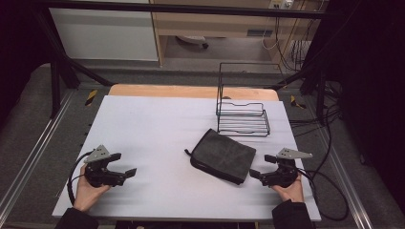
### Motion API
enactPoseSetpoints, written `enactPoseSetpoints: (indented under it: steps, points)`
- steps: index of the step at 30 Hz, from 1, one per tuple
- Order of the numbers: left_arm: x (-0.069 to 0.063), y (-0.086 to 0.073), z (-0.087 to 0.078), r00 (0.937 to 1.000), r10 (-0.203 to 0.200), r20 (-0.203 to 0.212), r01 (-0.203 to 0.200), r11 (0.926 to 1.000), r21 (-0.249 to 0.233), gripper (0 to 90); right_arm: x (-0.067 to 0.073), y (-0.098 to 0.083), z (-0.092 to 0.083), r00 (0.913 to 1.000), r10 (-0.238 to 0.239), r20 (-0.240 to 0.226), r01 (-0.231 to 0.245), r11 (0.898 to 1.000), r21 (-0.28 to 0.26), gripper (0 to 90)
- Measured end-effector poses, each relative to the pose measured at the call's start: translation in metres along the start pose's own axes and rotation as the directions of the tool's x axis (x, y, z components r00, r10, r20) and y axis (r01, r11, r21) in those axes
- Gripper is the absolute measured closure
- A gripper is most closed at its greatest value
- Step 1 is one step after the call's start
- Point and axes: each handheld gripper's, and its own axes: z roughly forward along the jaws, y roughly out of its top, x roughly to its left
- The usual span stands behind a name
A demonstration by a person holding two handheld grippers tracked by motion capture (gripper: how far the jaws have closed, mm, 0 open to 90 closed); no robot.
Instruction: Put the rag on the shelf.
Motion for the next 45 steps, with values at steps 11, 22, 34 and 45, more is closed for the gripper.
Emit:
enactPoseSetpoints:
  steps: [11,22,34,45]
  points:
    - [0.001,-0.002,-0.001,0.9999,-0.005,-0.013,0.005,1.0,0.001,7.1,0.004,0.002,0.002,1.0,-0.005,-0.002,0.005,1.0,0.006,1.0]
    - [0.002,-0.003,-0.002,0.9997,-0.012,-0.022,0.012,0.9999,-0.005,7.1,0.02,0.012,0.012,0.9996,-0.025,-0.016,0.025,0.999,0.021,1.1]
    - [0.001,-0.003,-0.002,0.9995,-0.012,-0.029,0.012,0.9999,0.0,7.1,0.038,0.024,0.026,0.9983,-0.052,-0.025,0.053,0.997,0.051,3.1]
    - [0.002,-0.003,-0.002,0.999,-0.016,-0.041,0.016,0.9999,0.005,7.1,0.059,0.037,0.049,0.9951,-0.091,-0.037,0.094,0.993,0.076,8.9]
